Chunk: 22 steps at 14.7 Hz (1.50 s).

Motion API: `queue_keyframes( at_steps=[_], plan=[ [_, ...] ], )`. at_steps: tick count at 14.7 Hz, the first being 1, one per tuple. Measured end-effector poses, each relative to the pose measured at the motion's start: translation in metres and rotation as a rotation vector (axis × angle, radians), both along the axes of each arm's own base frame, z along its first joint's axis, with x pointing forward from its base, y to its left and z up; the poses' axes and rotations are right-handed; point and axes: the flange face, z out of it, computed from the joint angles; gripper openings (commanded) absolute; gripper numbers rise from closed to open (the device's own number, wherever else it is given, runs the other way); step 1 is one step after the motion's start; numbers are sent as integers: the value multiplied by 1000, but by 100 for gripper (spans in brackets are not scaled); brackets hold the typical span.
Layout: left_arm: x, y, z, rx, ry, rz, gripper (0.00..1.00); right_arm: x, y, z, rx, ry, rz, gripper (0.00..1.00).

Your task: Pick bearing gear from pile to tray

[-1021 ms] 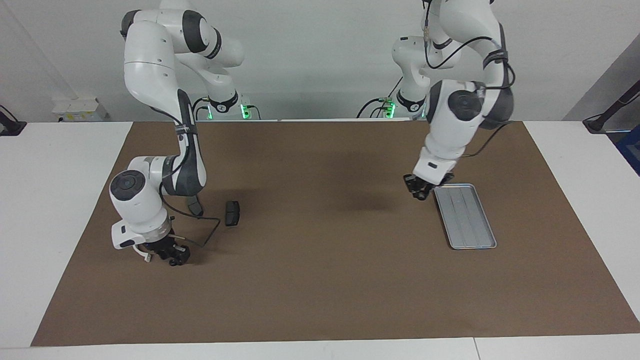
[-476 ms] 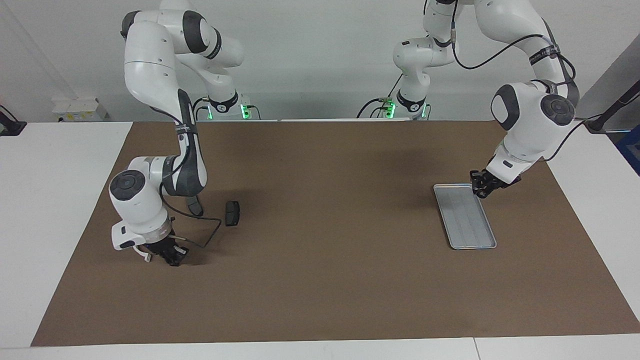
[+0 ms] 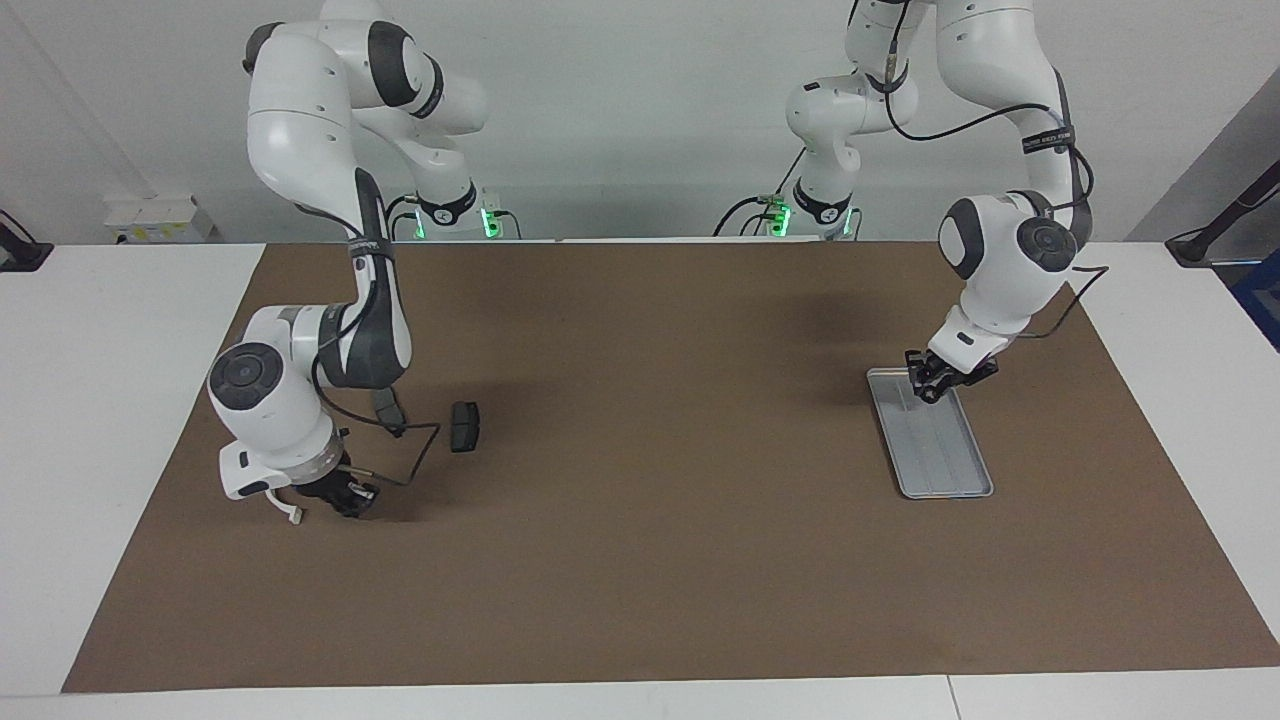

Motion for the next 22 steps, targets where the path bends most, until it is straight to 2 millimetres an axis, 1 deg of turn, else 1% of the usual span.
queue_keyframes(
  at_steps=[2,4,6,8,9,10,11,13,14,15,16,17,19,21,22],
  plan=[
    [-5,0,-10,-1,-19,-1,0,-4,15,27,-3,31,16,0],
    [-10,-1,-18,-2,-19,-2,0,-14,37,63,-5,55,42,0],
    [-12,-2,-23,-2,-16,-3,0,-28,65,103,20,78,56,0],
    [-13,-2,-26,-3,-27,-4,0,-43,97,139,44,98,9,0],
    [-14,-3,-28,-3,-29,-4,0,-51,118,153,47,98,-16,0],
    [-15,-3,-30,-3,-28,-3,0,-58,145,165,49,95,-41,0],
    [-16,-3,-32,-4,-25,-3,0,-67,177,172,53,91,-77,0],
    [-17,-3,-34,-4,-25,-4,0,-87,243,176,64,87,-168,0],
    [-16,-3,-34,-4,-26,-4,27,-97,271,177,77,86,-222,0],
    [-16,-4,-34,-4,-26,-4,72,-106,294,178,86,82,-266,0],
    [-16,-4,-34,-4,-27,-4,91,-113,312,177,90,80,-299,0],
    [-16,-4,-34,-4,-27,-5,96,-120,329,175,97,72,-328,0],
    [-16,-4,-34,-4,-27,-6,96,-132,360,161,116,49,-379,0],
    [-16,-5,-34,-5,-29,-7,97,-144,388,133,133,26,-412,0],
    [-16,-6,-34,-5,-29,-8,97,-149,399,117,142,17,-422,0]
  ],
)
